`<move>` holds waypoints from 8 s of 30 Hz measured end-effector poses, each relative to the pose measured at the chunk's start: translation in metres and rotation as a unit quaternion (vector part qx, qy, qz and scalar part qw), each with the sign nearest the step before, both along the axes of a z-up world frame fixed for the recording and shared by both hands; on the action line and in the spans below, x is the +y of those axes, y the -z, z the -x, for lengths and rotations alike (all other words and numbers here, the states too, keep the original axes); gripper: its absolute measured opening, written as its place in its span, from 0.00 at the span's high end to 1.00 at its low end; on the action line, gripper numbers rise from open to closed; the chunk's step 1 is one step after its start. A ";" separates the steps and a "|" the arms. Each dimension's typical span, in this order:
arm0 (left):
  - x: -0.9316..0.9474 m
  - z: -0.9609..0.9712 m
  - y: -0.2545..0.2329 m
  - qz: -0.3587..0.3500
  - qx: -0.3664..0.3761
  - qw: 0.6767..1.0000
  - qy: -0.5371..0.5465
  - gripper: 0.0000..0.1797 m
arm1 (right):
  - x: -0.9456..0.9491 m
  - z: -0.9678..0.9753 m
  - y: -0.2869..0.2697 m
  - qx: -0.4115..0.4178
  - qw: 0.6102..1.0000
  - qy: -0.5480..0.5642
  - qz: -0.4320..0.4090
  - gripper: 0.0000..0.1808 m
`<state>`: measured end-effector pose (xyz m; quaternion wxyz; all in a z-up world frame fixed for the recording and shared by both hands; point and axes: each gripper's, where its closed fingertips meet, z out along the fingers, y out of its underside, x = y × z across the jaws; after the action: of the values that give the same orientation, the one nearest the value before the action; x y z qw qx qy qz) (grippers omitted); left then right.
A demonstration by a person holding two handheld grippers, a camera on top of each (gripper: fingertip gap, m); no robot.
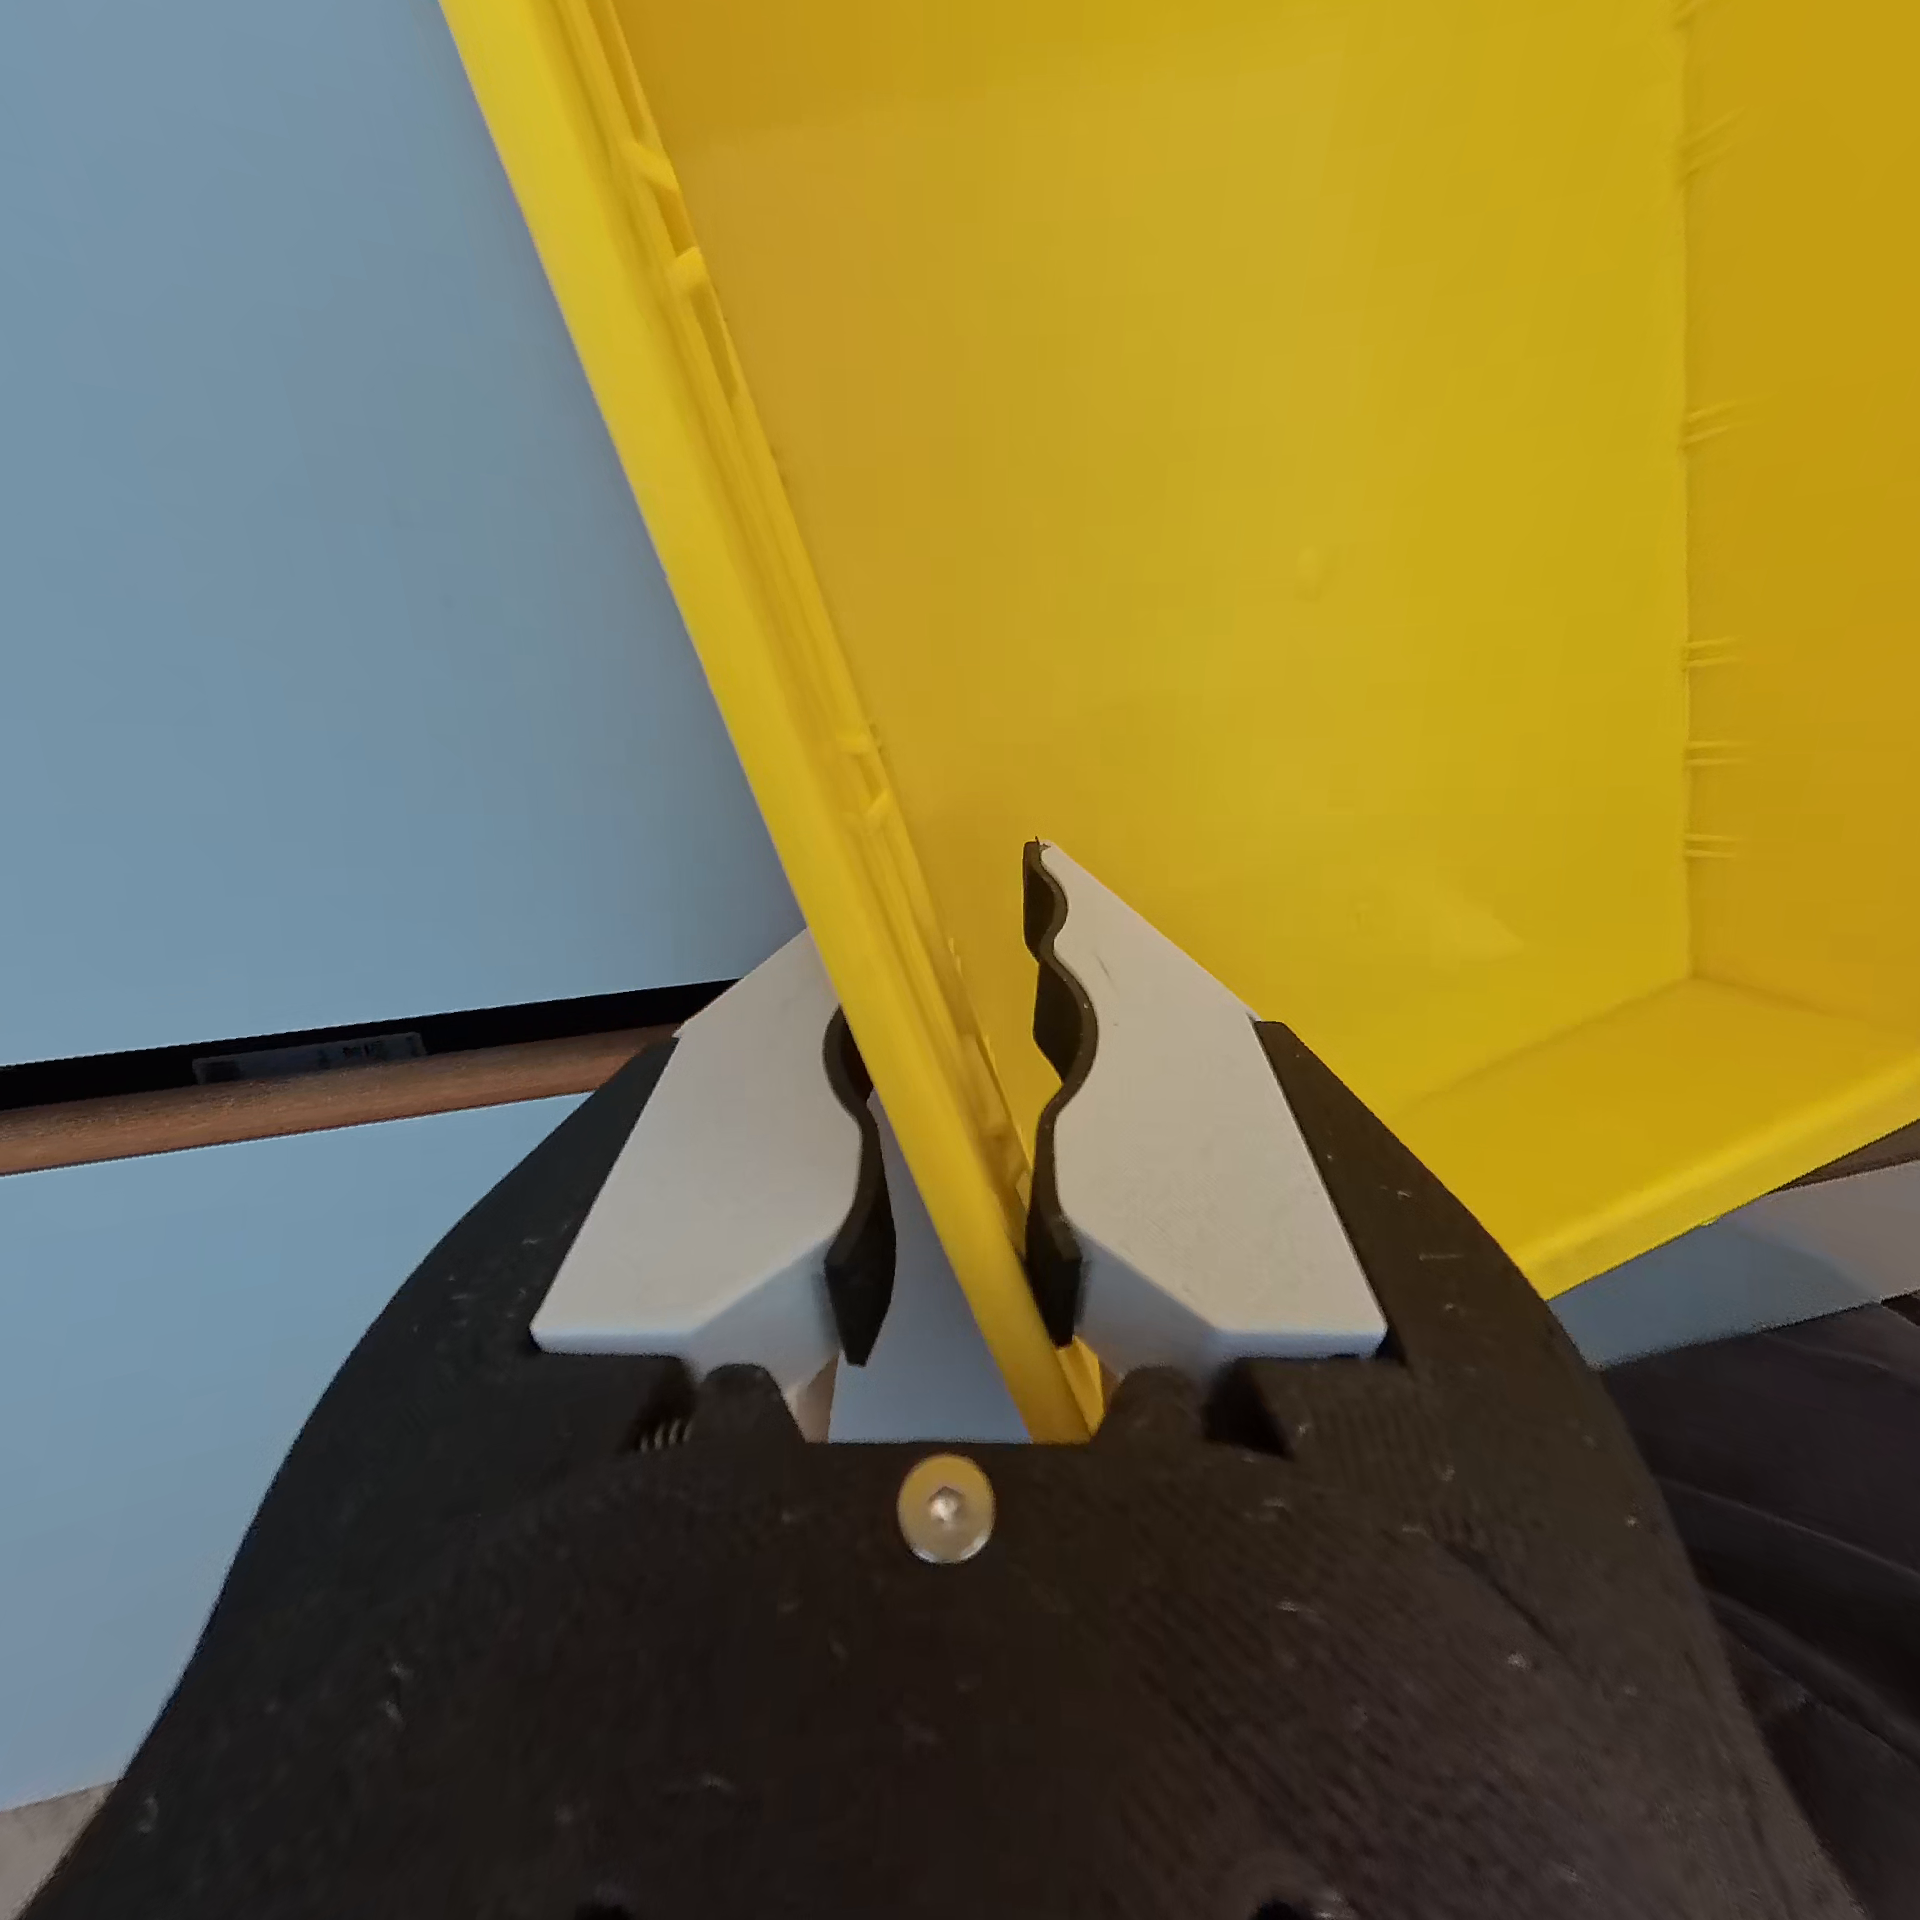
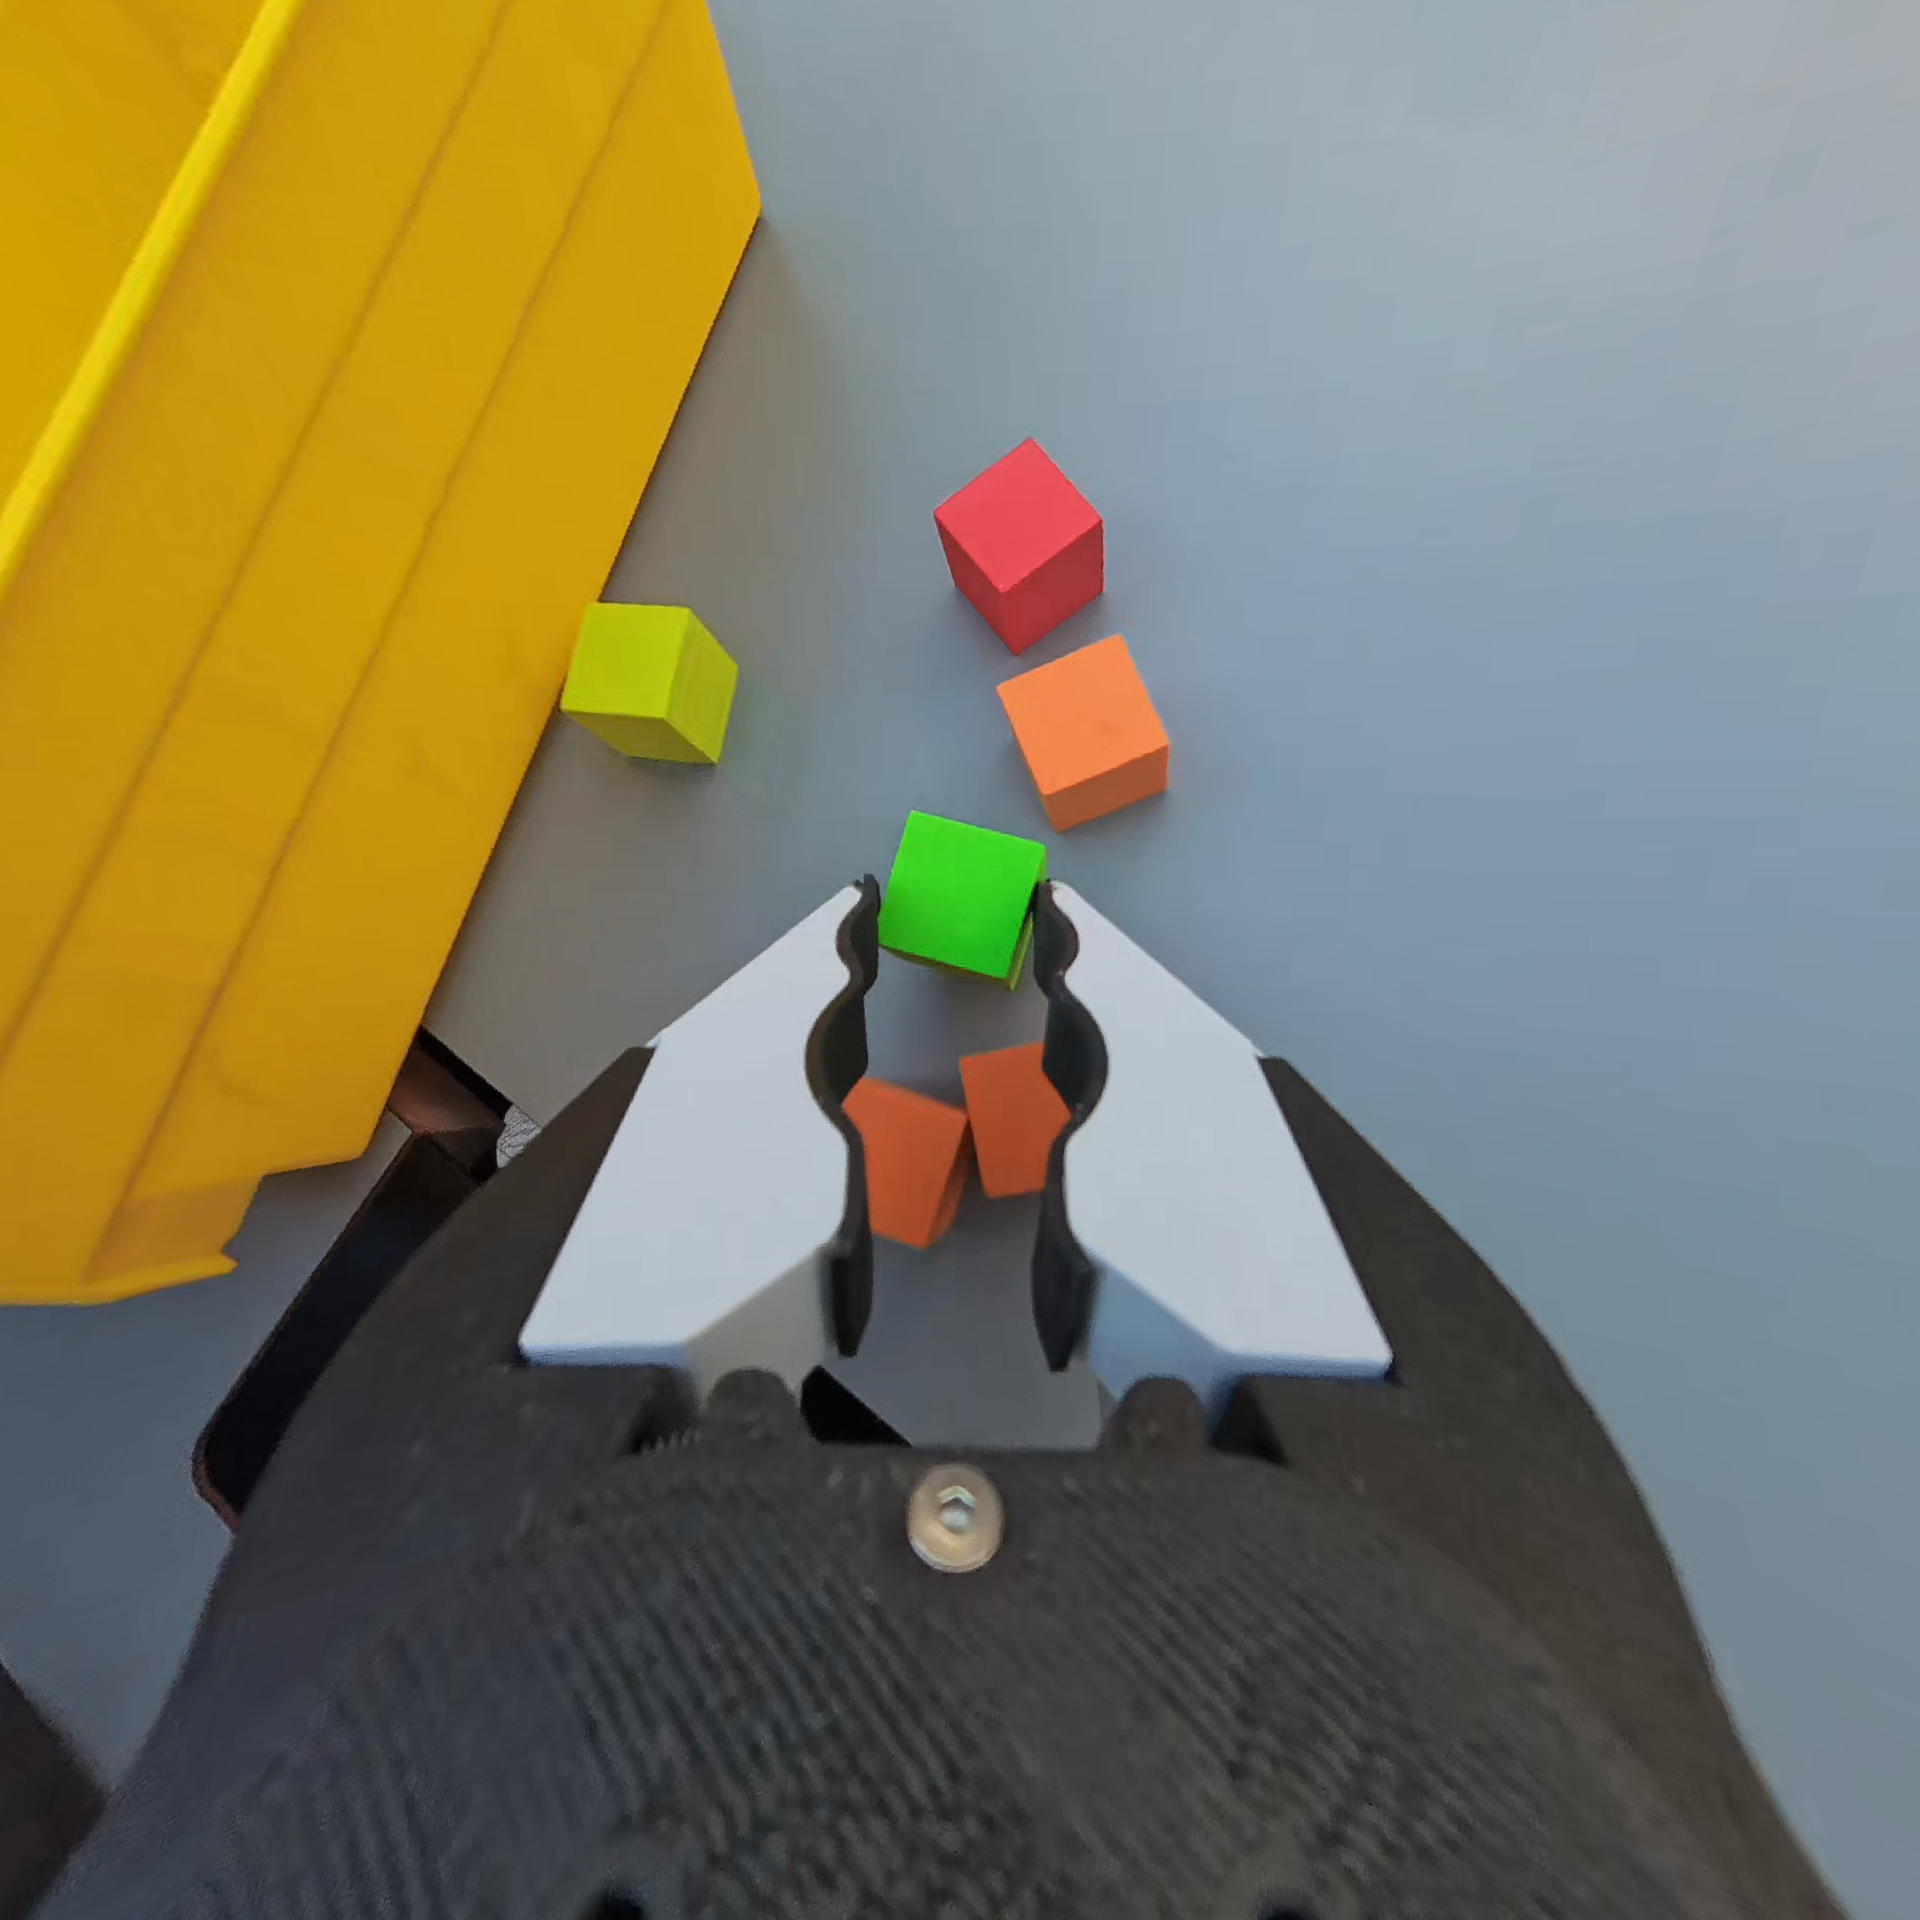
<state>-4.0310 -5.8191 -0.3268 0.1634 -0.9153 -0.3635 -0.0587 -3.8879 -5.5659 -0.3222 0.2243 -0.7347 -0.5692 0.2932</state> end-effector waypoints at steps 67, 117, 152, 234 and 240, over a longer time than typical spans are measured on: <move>-0.049 0.002 0.003 -0.020 0.005 0.999 -0.042 0.88 | -0.068 0.032 -0.041 0.094 0.984 -0.151 0.010 0.83; -0.053 0.050 -0.149 -0.279 0.297 0.912 0.038 1.00 | -0.242 0.140 -0.090 0.007 0.970 -0.245 0.005 0.69; -0.050 0.048 -0.118 -0.255 0.249 0.923 0.142 0.69 | -0.292 0.117 -0.044 -0.010 0.957 -0.289 -0.004 0.86; -0.067 -0.050 -0.097 -0.163 0.047 0.968 0.183 0.73 | -0.266 0.122 -0.056 -0.027 0.965 -0.261 -0.027 0.85; -0.064 -0.047 -0.101 -0.165 0.059 0.965 0.193 0.73 | -0.268 0.112 -0.064 -0.020 0.969 -0.247 -0.019 0.65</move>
<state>-3.9843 -5.8833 -0.2259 0.3185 -0.9304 -0.1548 -0.0944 -4.0002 -5.8335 -0.2580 0.1474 -0.5730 -0.7425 0.3141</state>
